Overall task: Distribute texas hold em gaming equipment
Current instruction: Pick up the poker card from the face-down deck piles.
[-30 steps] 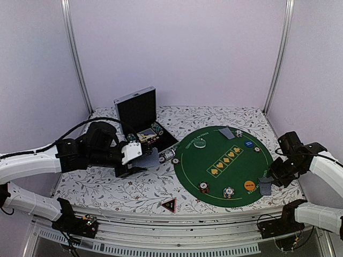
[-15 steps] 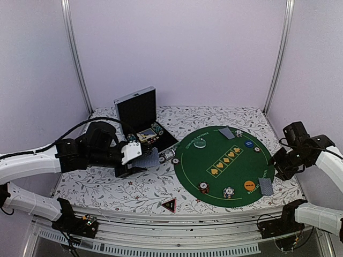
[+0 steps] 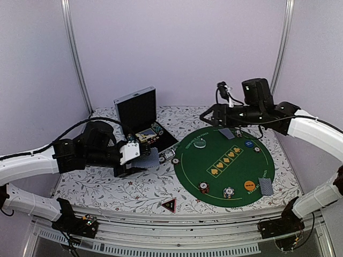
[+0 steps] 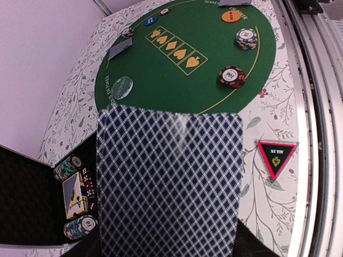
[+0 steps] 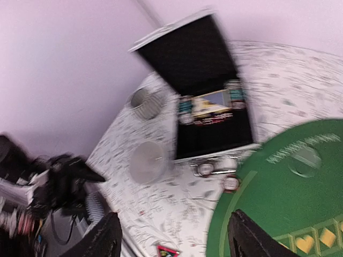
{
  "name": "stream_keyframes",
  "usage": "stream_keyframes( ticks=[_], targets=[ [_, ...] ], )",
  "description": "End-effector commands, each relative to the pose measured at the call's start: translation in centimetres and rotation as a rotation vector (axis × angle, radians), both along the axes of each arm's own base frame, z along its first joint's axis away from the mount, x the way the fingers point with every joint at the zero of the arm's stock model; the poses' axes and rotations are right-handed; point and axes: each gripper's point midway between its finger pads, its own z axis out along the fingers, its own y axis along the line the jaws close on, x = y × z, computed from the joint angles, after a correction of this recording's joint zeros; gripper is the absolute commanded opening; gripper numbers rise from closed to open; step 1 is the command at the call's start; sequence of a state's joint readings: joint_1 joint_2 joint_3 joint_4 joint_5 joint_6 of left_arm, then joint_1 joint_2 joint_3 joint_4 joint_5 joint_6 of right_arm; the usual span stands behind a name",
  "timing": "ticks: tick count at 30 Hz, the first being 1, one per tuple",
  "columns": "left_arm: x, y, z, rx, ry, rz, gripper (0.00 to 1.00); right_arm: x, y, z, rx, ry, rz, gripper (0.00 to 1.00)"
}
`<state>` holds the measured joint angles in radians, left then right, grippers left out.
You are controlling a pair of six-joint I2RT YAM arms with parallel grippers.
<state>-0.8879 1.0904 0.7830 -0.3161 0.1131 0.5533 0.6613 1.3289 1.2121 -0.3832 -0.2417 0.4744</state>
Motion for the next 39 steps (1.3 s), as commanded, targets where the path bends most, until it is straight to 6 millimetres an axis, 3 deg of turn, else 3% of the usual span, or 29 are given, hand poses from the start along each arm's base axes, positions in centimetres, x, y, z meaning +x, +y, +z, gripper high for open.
stream_keyframes(
  ticks=[1,6,9,18,22,31,39],
  targets=[
    [-0.1,0.0,0.5,-0.022,-0.042,-0.026,0.59,-6.3,11.0,4.8,0.118,-0.266,0.543,0.72],
    [0.2,0.1,0.3,-0.012,-0.052,-0.014,0.59,-7.6,15.7,1.1,0.079,-0.17,0.665,0.75],
    [0.3,0.2,0.2,-0.01,-0.059,-0.005,0.59,-8.0,16.6,-0.8,0.072,-0.134,0.706,0.79],
    [0.6,0.3,0.2,-0.006,-0.068,0.007,0.59,-9.4,19.5,-5.4,0.029,-0.113,0.763,0.81],
    [0.6,0.3,0.2,-0.011,-0.071,0.007,0.59,-8.6,19.8,-7.1,-0.003,-0.1,0.722,0.81],
    [0.4,0.3,0.7,-0.028,-0.077,0.003,0.59,-7.1,18.8,-8.5,-0.064,-0.085,0.63,0.75],
    [0.6,0.3,0.7,-0.027,-0.083,0.013,0.58,-7.5,17.7,-7.4,-0.052,-0.089,0.64,0.69]
  ],
)
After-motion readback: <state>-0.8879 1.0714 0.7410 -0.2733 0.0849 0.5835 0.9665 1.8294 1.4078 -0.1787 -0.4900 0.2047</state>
